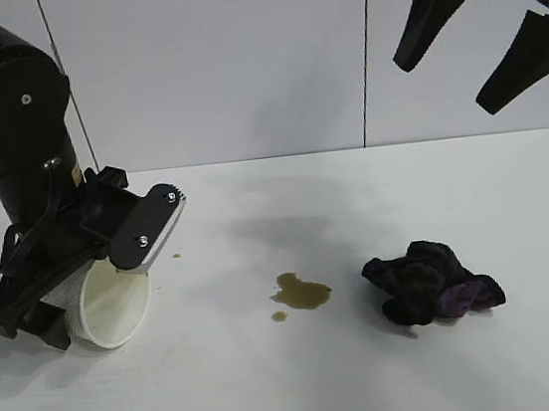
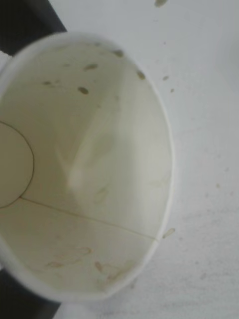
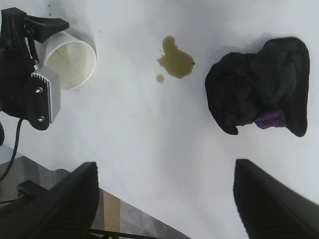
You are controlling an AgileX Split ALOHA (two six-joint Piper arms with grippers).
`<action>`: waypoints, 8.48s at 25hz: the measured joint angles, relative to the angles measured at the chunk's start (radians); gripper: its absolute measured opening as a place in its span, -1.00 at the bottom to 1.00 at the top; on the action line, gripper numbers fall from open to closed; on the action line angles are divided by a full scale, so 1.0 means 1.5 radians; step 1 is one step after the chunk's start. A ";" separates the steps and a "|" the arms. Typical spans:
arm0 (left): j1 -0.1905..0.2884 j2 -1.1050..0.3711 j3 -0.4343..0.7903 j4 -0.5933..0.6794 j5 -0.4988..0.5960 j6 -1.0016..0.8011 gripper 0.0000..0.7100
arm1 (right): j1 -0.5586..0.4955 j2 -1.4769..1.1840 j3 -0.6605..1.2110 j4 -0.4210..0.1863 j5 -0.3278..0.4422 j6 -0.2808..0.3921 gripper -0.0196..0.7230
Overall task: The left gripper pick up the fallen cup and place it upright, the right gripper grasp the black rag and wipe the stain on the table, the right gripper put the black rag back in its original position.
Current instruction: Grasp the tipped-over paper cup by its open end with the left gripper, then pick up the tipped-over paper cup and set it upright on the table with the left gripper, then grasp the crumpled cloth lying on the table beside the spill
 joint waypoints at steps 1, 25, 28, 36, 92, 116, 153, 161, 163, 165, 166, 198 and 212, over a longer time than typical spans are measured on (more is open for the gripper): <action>0.000 0.000 0.000 -0.001 -0.001 0.000 0.61 | 0.000 0.000 0.000 0.000 0.000 0.000 0.44; 0.162 -0.229 0.001 -0.875 -0.083 0.182 0.56 | 0.000 0.000 0.000 -0.001 -0.003 -0.009 0.44; 0.221 -0.229 0.001 -0.962 0.086 0.240 0.56 | 0.000 0.000 0.000 -0.001 -0.005 -0.010 0.44; 0.330 -0.229 0.018 -1.134 0.227 0.454 0.56 | 0.000 0.000 0.000 -0.001 -0.011 -0.013 0.44; 0.387 0.043 0.116 -1.281 0.130 0.843 0.95 | 0.000 0.000 0.000 -0.006 -0.032 -0.014 0.44; 0.594 -0.381 0.103 -0.678 -0.365 -0.326 0.95 | 0.000 0.000 0.000 -0.004 -0.032 -0.017 0.44; 0.358 -1.274 0.111 -0.512 0.373 -0.492 0.96 | 0.000 0.000 0.000 -0.004 -0.017 -0.030 0.44; 0.355 -1.340 0.293 -0.305 0.388 -0.673 0.96 | 0.000 0.000 0.000 -0.004 -0.019 -0.031 0.44; 0.355 -1.340 0.333 -0.266 0.376 -0.719 0.96 | 0.000 0.000 0.000 -0.004 -0.019 -0.031 0.44; 0.355 -1.340 0.366 -0.248 0.364 -0.747 0.96 | 0.000 0.000 0.000 -0.004 -0.020 -0.031 0.44; 0.355 -1.340 0.383 -0.245 0.360 -0.759 0.96 | 0.000 0.000 0.000 -0.004 -0.020 -0.031 0.44; 0.288 -1.340 0.457 -0.209 0.338 -0.780 0.96 | 0.163 0.145 0.000 -0.265 -0.146 -0.007 0.44; 0.288 -1.340 0.457 -0.209 0.338 -0.780 0.96 | 0.165 0.287 0.000 -0.282 -0.210 0.019 0.44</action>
